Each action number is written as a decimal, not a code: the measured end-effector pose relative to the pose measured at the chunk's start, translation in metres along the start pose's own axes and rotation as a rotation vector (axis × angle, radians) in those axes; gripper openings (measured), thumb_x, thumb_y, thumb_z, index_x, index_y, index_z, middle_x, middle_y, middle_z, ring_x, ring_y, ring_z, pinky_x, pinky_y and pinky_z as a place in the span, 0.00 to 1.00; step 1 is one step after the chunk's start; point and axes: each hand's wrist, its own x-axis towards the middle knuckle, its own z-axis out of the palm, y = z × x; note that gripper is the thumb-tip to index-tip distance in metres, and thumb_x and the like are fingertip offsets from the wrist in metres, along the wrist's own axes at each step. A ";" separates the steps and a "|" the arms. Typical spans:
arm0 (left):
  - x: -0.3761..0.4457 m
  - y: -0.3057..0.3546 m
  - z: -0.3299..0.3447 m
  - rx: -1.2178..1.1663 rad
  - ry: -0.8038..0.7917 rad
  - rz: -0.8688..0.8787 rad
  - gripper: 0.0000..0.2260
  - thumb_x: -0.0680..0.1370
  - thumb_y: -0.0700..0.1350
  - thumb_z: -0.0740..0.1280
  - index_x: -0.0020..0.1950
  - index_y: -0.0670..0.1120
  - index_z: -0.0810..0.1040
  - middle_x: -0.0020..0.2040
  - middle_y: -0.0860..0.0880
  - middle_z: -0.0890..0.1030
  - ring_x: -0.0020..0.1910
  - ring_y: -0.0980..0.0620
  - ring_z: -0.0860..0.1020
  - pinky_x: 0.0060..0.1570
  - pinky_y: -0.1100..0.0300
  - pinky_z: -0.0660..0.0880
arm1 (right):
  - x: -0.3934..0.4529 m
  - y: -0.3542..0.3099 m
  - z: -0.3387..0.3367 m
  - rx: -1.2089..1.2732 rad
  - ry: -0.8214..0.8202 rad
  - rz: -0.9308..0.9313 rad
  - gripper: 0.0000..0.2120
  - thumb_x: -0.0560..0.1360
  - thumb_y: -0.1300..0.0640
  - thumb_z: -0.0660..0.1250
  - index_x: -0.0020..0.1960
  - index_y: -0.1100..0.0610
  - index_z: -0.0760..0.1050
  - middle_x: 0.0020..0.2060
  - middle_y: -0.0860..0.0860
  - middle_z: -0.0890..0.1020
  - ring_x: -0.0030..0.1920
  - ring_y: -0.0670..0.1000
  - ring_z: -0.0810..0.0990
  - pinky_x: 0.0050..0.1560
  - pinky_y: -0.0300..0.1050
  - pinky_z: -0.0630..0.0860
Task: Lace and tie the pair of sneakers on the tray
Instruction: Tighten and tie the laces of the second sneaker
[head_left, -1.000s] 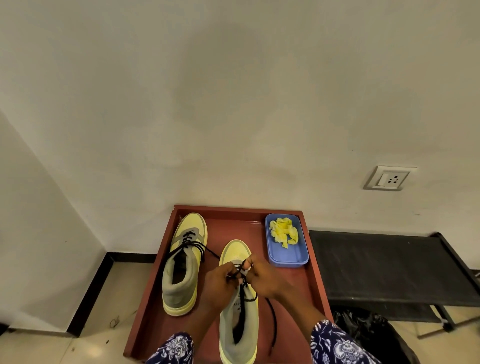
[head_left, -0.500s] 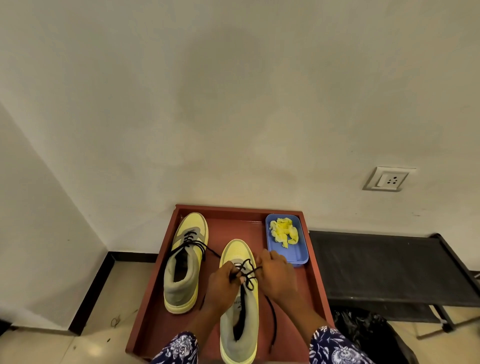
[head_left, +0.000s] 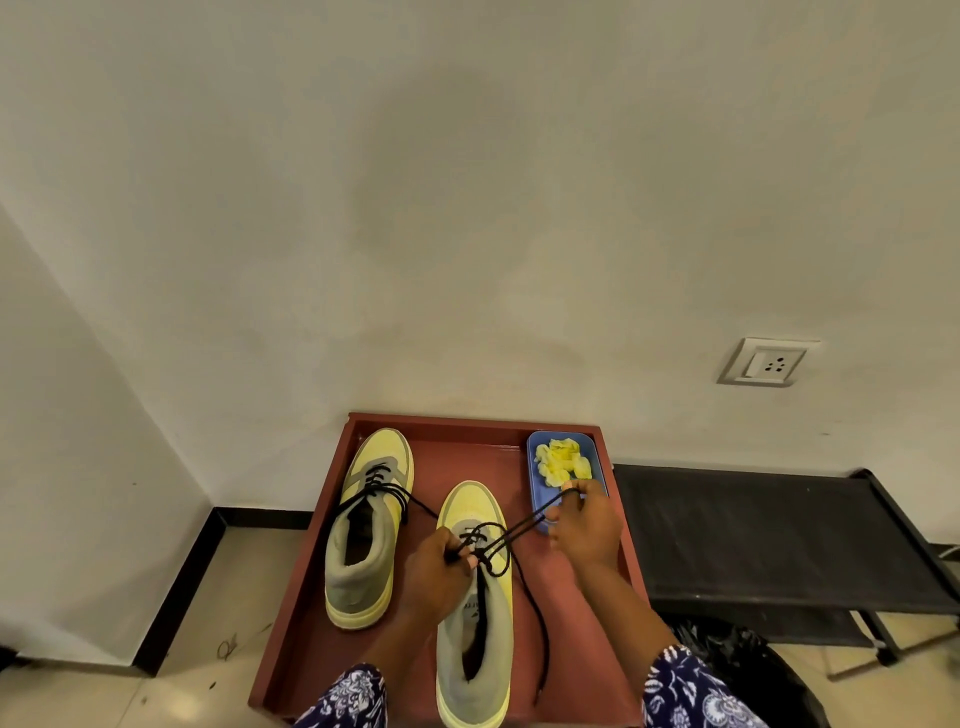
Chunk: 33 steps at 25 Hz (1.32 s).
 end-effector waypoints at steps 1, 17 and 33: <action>-0.001 0.001 -0.001 -0.002 -0.003 -0.007 0.16 0.74 0.39 0.67 0.32 0.49 0.64 0.31 0.55 0.71 0.31 0.59 0.68 0.32 0.71 0.65 | 0.002 -0.002 0.000 0.106 0.020 0.004 0.07 0.79 0.62 0.57 0.51 0.62 0.73 0.39 0.58 0.80 0.39 0.55 0.77 0.38 0.54 0.76; -0.009 0.000 -0.006 -0.563 -0.095 -0.197 0.07 0.75 0.32 0.65 0.39 0.42 0.72 0.35 0.47 0.76 0.34 0.53 0.72 0.38 0.62 0.70 | -0.049 0.018 -0.017 -0.366 -0.176 -0.005 0.17 0.78 0.45 0.57 0.52 0.58 0.75 0.40 0.52 0.77 0.43 0.52 0.78 0.40 0.43 0.70; -0.010 -0.005 -0.012 -0.654 -0.113 -0.248 0.07 0.74 0.31 0.66 0.40 0.42 0.76 0.36 0.46 0.79 0.39 0.51 0.76 0.41 0.61 0.73 | -0.029 0.030 0.027 -0.592 -0.560 -0.299 0.09 0.75 0.56 0.63 0.53 0.52 0.79 0.52 0.52 0.82 0.53 0.55 0.79 0.48 0.43 0.73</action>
